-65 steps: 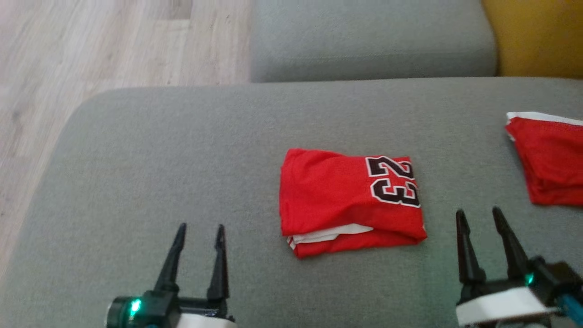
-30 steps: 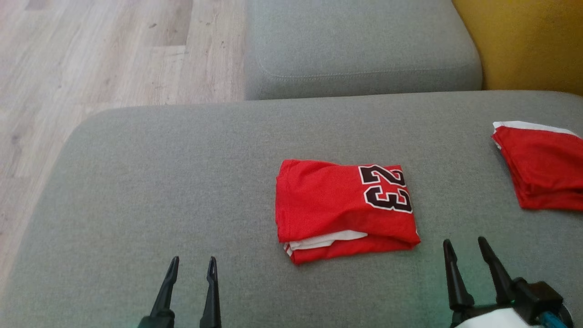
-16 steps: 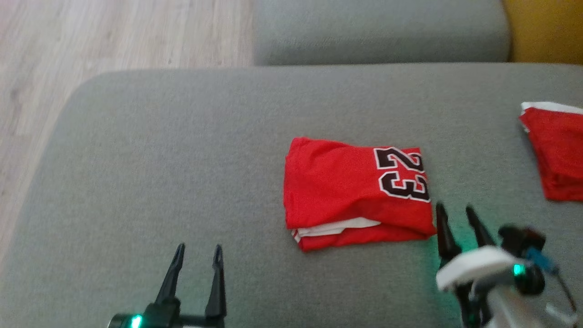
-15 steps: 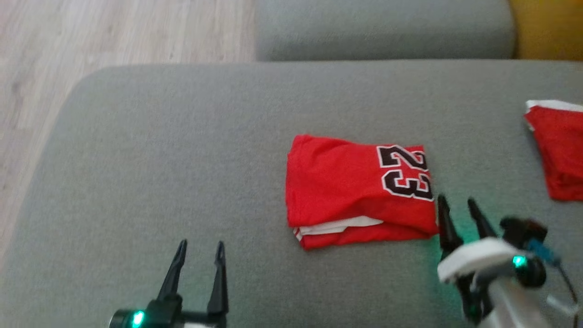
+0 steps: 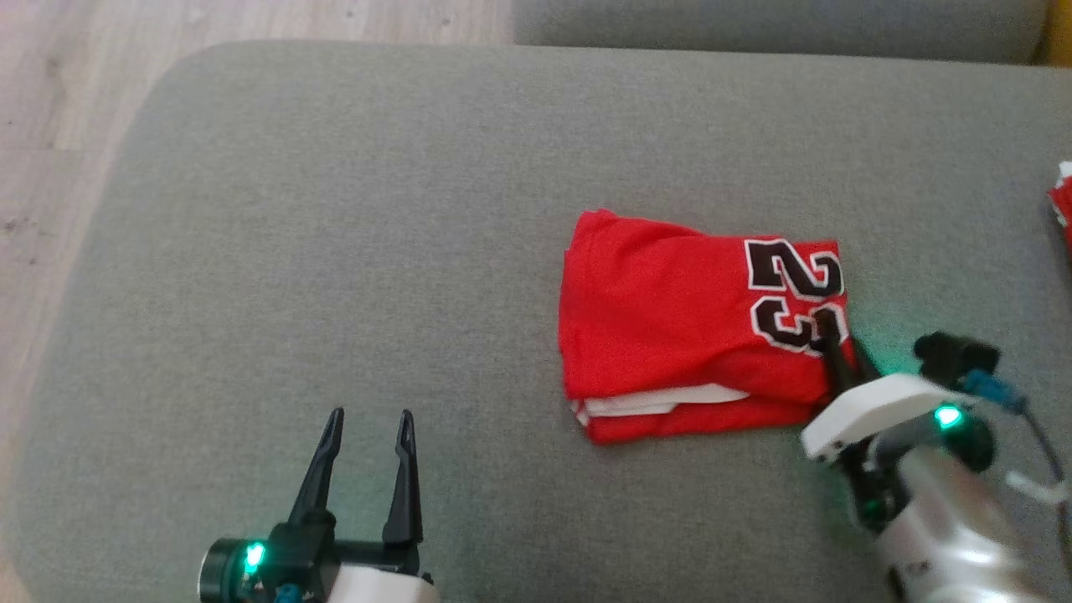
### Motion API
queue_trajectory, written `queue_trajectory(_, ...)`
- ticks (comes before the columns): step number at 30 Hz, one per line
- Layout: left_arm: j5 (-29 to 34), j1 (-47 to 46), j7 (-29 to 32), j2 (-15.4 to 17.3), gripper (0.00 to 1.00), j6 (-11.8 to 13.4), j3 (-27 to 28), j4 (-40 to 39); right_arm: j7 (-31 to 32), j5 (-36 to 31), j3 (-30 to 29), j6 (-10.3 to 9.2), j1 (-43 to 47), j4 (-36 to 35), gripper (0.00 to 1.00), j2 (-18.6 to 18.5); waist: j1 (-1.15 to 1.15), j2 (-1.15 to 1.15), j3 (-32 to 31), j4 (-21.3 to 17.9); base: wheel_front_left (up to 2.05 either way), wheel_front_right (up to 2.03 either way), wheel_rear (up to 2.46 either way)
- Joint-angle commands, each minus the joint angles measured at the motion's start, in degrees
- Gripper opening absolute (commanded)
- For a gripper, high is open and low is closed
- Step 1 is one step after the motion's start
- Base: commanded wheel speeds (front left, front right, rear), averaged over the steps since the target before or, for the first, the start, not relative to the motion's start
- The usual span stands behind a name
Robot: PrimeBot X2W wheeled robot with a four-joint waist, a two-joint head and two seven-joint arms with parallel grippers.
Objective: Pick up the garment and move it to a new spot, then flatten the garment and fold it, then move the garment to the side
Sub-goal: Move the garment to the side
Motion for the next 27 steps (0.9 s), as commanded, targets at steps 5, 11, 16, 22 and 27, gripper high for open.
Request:
queue_trajectory(5, 0.54, -4.24, -0.55, -0.27, 1.0, 0.09, 1.79, -3.3, -2.08, -3.12, 2.88, -0.04, -6.17, -2.7, 0.0, -9.36, 0.0, 0.0, 3.94, -2.55, 0.0, 0.0, 0.0)
queue_trajectory(11, 2.01, -7.6, -0.55, -0.27, 1.0, -0.07, 1.42, -5.63, -2.47, -5.99, 0.37, -0.04, -11.16, -4.68, 0.0, -21.43, 0.0, 0.0, 9.88, -4.88, 0.0, 0.0, 0.0)
queue_trajectory(16, 2.71, -10.41, -0.55, -0.27, 1.0, -0.08, 0.48, -7.26, -1.3, -7.84, -5.25, -0.04, -12.62, -7.38, 0.0, -29.6, 0.0, 0.0, 13.72, -5.93, 0.0, 0.0, 0.0)
queue_trajectory(22, 2.35, -12.83, -0.55, -0.27, 1.0, -0.01, -0.81, -8.34, 2.15, -10.83, -15.02, -0.04, -10.44, -11.26, 0.46, -35.04, 0.0, 0.0, 15.56, -6.45, 0.0, 0.0, 0.0)
queue_trajectory(27, 2.08, -13.37, -0.55, -0.27, 1.0, 0.2, -1.14, -7.66, 3.37, -17.16, -21.83, -0.04, -6.55, -14.81, 1.0, -32.16, 0.0, 0.0, 12.49, -6.1, 0.0, 0.0, 0.0)
